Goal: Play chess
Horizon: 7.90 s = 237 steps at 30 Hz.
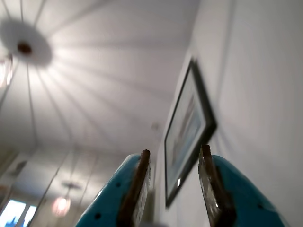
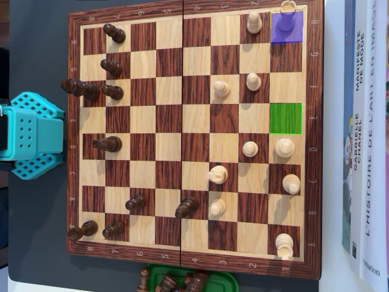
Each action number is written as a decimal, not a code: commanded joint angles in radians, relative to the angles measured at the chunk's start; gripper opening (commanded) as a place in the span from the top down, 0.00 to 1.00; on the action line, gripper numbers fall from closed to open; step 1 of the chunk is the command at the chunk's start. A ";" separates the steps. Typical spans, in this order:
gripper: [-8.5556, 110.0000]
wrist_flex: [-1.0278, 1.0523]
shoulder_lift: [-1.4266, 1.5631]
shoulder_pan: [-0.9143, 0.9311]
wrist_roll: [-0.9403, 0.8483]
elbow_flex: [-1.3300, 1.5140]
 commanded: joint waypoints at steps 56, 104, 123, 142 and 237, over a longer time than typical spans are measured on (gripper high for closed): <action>0.79 1.717 -0.005 -0.043 -0.006 -0.219; 0.80 2.039 -0.676 -0.187 -0.084 -0.761; 0.80 2.029 -0.965 -0.397 -0.084 -0.873; 0.79 2.039 -1.542 -0.382 -0.084 -1.327; 0.80 2.079 -2.355 -0.402 -0.077 -1.999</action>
